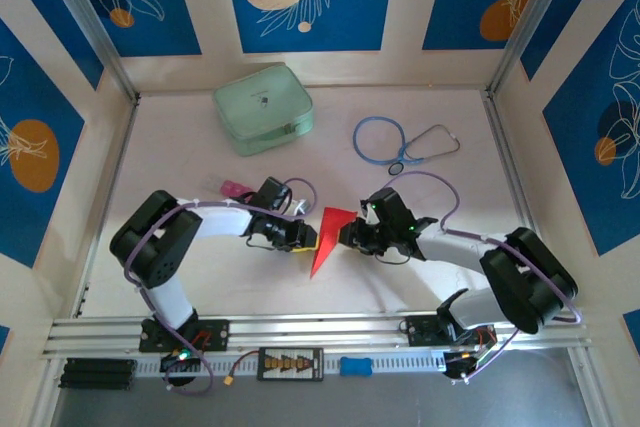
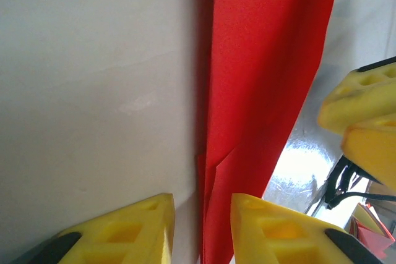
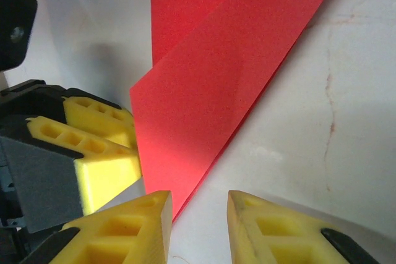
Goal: Fold a paper plane with a square sheet of paper (pick it up from the middle)
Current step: Turn over a paper plane at the center of the table.
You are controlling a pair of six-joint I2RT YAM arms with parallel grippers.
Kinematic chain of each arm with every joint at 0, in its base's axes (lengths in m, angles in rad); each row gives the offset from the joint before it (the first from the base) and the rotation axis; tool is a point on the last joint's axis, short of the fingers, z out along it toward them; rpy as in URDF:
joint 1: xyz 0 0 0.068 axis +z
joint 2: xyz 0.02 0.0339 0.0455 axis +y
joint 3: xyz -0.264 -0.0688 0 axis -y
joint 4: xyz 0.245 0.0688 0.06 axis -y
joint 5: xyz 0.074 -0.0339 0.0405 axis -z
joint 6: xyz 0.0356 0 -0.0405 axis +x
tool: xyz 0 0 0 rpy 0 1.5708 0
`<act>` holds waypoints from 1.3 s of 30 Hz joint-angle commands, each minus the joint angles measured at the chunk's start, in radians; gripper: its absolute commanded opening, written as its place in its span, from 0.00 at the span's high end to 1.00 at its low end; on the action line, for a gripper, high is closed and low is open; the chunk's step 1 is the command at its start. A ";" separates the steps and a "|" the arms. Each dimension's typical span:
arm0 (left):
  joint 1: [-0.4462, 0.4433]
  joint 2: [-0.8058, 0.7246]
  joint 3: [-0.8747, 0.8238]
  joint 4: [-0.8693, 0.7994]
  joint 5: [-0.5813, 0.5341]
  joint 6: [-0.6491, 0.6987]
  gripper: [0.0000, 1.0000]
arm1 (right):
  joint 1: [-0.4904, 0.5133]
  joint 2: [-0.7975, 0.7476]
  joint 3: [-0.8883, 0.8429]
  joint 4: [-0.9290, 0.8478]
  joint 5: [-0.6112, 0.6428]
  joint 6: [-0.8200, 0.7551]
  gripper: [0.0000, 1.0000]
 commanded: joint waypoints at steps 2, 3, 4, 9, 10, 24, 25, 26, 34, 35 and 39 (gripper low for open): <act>-0.017 0.014 0.021 0.031 0.040 -0.011 0.69 | 0.011 0.031 0.008 0.005 -0.015 0.017 0.69; -0.019 0.018 0.021 0.032 0.040 -0.010 0.69 | 0.014 0.036 0.007 0.006 -0.013 0.021 0.70; -0.022 0.023 0.021 0.031 0.040 -0.010 0.69 | 0.014 0.042 0.008 0.007 -0.015 0.023 0.70; -0.038 0.046 0.035 0.025 0.043 -0.010 0.73 | 0.026 0.076 0.018 0.031 -0.035 0.024 0.73; -0.039 0.047 0.038 0.020 0.042 -0.007 0.73 | 0.030 0.083 0.019 0.038 -0.039 0.025 0.73; -0.057 0.074 0.060 0.027 0.087 -0.003 0.76 | 0.047 0.148 0.023 0.092 -0.059 0.043 0.77; -0.059 0.076 0.061 0.029 0.092 -0.003 0.77 | 0.046 0.149 0.023 0.091 -0.059 0.043 0.77; -0.061 0.079 0.062 0.032 0.095 -0.003 0.78 | 0.046 0.150 0.024 0.092 -0.058 0.043 0.77; -0.063 0.016 0.051 0.043 0.055 -0.003 0.92 | 0.040 0.079 0.008 0.041 -0.009 0.049 0.77; -0.064 -0.002 0.046 0.036 0.031 -0.002 0.94 | 0.037 0.058 0.005 0.027 0.006 0.051 0.77; -0.067 -0.094 0.052 -0.080 -0.155 0.031 0.97 | 0.030 -0.019 -0.011 -0.038 0.065 0.053 0.76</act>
